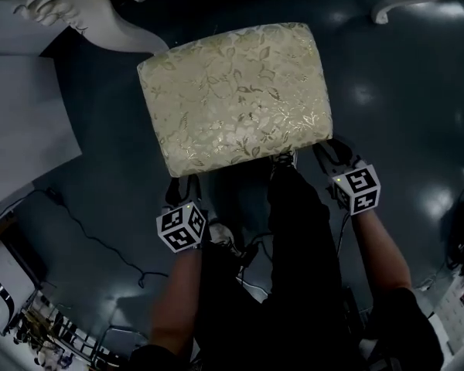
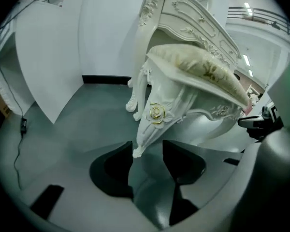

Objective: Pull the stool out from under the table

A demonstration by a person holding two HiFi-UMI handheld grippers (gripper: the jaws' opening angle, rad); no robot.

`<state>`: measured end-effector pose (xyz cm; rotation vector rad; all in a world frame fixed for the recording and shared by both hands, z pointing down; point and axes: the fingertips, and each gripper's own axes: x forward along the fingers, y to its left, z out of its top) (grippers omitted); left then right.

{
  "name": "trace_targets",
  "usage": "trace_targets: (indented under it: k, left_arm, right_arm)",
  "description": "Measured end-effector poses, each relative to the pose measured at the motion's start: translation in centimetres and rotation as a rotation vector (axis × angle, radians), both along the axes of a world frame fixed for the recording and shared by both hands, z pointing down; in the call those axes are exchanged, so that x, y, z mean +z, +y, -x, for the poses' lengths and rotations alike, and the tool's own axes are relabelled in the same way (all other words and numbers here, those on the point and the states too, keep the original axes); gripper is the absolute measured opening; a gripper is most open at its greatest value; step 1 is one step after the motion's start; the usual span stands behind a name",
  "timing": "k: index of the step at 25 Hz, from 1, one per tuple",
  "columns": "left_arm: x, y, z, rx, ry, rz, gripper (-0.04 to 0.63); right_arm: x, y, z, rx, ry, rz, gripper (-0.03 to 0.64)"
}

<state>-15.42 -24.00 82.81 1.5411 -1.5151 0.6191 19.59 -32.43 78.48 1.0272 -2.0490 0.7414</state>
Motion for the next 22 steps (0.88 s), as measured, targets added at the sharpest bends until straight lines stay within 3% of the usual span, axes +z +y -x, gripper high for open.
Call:
trace_targets:
  k: [2, 5, 9, 13, 19, 22]
  left_arm:
    - [-2.7, 1.7, 0.2, -0.002, -0.01, 0.024, 0.181]
    - [-8.1, 3.6, 0.2, 0.028, -0.032, 0.021, 0.008]
    - [-17.4, 5.6, -0.8, 0.093, -0.03, -0.007, 0.008]
    - [-28.3, 8.7, -2.1, 0.214, -0.015, -0.053, 0.008]
    - [-43.1, 9.0, -1.2, 0.387, 0.017, -0.227, 0.008]
    - [-49.0, 10.7, -0.5, 0.447, 0.043, -0.274, 0.008]
  right_arm:
    - [-2.8, 0.7, -0.4, 0.032, -0.018, 0.009, 0.035]
    - [-7.5, 1.6, 0.6, 0.014, -0.03, 0.01, 0.029]
    - [-16.3, 2.6, 3.1, -0.02, -0.061, -0.032, 0.028]
    - [-26.7, 5.6, 5.2, 0.027, -0.1, -0.072, 0.028]
    - [-41.0, 8.1, 9.5, 0.143, -0.15, -0.21, 0.028]
    - [-46.7, 10.7, 12.0, 0.164, -0.177, -0.236, 0.028]
